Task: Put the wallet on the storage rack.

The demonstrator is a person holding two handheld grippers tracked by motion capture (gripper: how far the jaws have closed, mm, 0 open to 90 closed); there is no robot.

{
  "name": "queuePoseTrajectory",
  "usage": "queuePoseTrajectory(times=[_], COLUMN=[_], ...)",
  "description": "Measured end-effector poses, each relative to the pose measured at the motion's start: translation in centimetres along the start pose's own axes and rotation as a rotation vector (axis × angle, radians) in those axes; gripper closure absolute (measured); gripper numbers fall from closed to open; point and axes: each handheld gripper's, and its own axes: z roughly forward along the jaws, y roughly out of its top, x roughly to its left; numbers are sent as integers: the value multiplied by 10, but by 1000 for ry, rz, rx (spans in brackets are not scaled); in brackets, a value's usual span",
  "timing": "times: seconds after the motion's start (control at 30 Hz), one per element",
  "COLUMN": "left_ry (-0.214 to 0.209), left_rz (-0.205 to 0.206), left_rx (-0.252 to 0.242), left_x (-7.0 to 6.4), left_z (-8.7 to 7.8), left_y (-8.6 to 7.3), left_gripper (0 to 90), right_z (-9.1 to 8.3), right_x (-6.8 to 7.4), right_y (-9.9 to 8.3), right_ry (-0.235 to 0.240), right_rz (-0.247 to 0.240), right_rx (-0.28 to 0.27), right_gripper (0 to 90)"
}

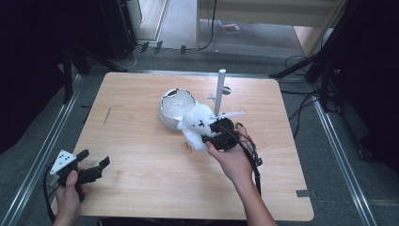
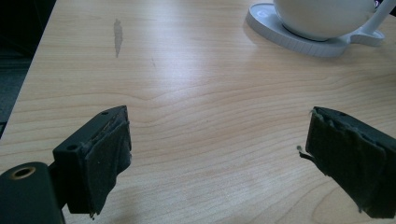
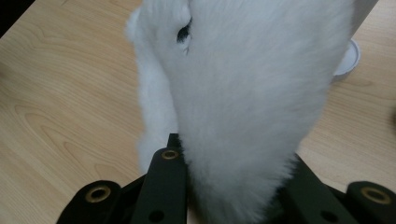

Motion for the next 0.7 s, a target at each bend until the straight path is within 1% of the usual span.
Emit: queuePoseTrajectory(times=[0.03,0.17,0.2,0.23,0.27,0.4,0.6,0.67,0.7], left_ry=[0,-1,-1,-2,-2,-2,-1,-2,-2], left_rz=[-1,0,1,0,-1,-3,-2,-3,-3], left_rx=[-1,0,1,2,2,4,3,4,4], left_x=[0,0,0,0,0,0,0,0,0], left_z=[0,0,0,0,0,0,0,0,0], left_y=[0,0,0,0,0,0,0,0,0], left_gripper=[75,75,75,75,75,75,75,75,76], right_z=[0,0,-1,-1,-1,1,9,13,16], right_x=[0,-1,-1,-1,-1,-1,0,0,1], right_y=[0,11,17,17,22,29,39,43,49], right_ry=[0,-13,-21,-21,-24,-33,-50,-65,-72], right_rz=[0,-2,-9,-9,-9,-8,-10,-10,2], right_rx=[0,13,16,16,17,20,29,27,31], right_gripper=[778,777,777,776,776,775,771,771,771])
